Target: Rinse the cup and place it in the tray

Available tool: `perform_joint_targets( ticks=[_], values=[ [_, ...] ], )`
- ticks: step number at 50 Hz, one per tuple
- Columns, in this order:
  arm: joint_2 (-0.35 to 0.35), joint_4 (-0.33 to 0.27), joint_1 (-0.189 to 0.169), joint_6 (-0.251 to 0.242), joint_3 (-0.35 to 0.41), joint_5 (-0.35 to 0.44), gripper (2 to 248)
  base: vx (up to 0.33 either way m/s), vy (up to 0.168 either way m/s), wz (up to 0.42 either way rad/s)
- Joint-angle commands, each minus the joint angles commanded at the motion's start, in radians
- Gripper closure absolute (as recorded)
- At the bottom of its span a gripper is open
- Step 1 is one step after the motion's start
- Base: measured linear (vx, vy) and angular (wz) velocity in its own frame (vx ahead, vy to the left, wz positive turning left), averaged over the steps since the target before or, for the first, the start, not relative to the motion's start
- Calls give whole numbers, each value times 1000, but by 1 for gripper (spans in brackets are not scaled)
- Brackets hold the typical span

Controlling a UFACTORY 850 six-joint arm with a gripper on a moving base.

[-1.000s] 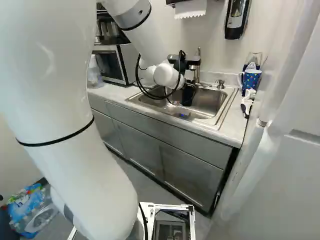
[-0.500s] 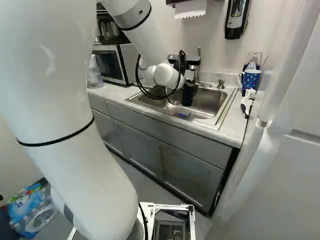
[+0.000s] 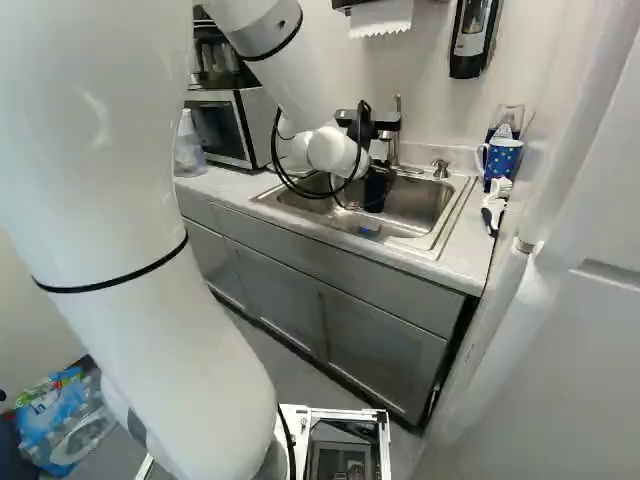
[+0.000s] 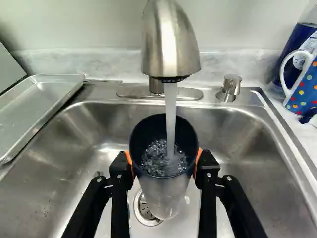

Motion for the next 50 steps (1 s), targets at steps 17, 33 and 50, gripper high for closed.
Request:
perform_joint_targets(
  ticks=[17,33,50],
  values=[
    [0,0,0,0,0,0,125,0,0,0],
    [0,0,0,0,0,0,125,0,0,0],
    [0,0,0,0,0,0,125,0,0,0]
  ],
)
